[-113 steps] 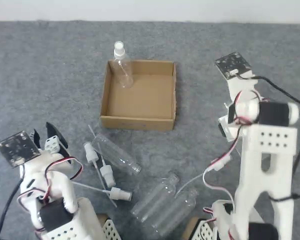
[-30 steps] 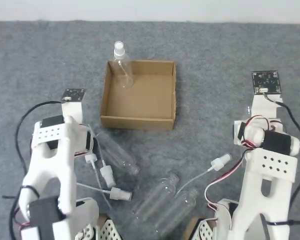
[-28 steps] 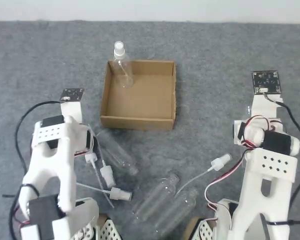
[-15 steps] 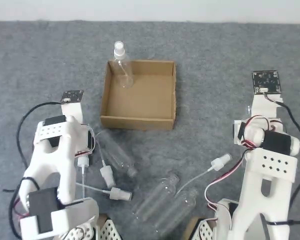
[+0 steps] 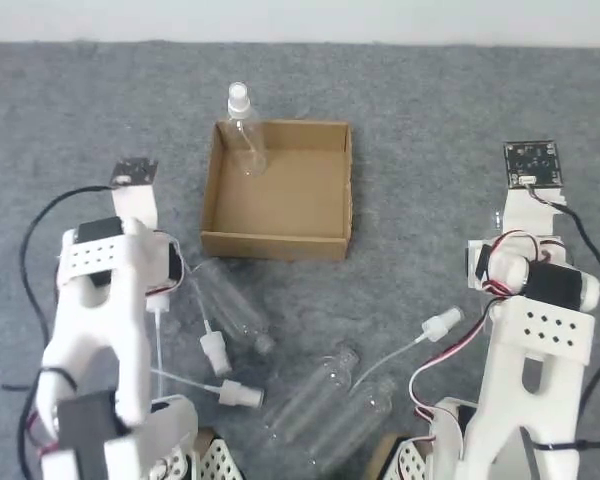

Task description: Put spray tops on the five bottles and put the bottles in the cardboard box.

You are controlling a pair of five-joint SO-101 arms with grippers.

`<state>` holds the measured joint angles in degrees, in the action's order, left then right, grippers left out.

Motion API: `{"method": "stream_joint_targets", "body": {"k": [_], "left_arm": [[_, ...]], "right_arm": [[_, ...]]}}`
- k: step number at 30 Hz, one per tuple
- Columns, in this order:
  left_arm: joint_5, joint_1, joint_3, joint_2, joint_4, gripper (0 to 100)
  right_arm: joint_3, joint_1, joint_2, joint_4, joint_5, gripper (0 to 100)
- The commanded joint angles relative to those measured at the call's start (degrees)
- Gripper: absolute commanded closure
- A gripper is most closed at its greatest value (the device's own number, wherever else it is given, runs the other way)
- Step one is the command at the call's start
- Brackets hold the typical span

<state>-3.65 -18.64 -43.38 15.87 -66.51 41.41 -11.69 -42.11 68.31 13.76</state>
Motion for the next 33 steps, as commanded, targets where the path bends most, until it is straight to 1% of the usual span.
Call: {"method": "stream_joint_targets", "body": {"k": [1, 5, 9, 13, 16, 23, 28, 33], "left_arm": [[0.70, -0.18, 3.21, 10.11, -1.49, 98], [0.79, -0.18, 3.21, 16.70, -2.37, 98], [0.88, -0.18, 3.30, 20.22, -2.11, 98], [4.75, -0.18, 3.74, 23.12, -1.93, 98], [6.07, 0.18, 3.74, 26.55, -1.85, 98], [9.85, 0.18, 3.47, 37.10, 0.26, 98], [12.92, 0.18, 3.65, 42.81, 1.49, 98], [16.09, 0.18, 3.65, 48.00, 3.87, 98]], "right_arm": [[-0.79, 3.12, -2.51, -0.66, -0.44, 92.9], [-0.79, 8.04, -2.51, -0.66, -0.53, 92.9], [-0.79, 13.32, -2.51, -0.66, -0.62, 92.9], [-0.97, 18.07, -2.51, -0.75, -7.12, 92.9], [-1.14, 21.32, -2.59, -1.19, -10.20, 92.9], [-1.05, 30.02, -8.66, -3.91, -10.11, 92.9], [-0.79, 33.98, -13.23, -7.69, -10.11, 92.9], [-0.79, 38.55, -14.02, -12.44, -10.11, 92.9]]}}
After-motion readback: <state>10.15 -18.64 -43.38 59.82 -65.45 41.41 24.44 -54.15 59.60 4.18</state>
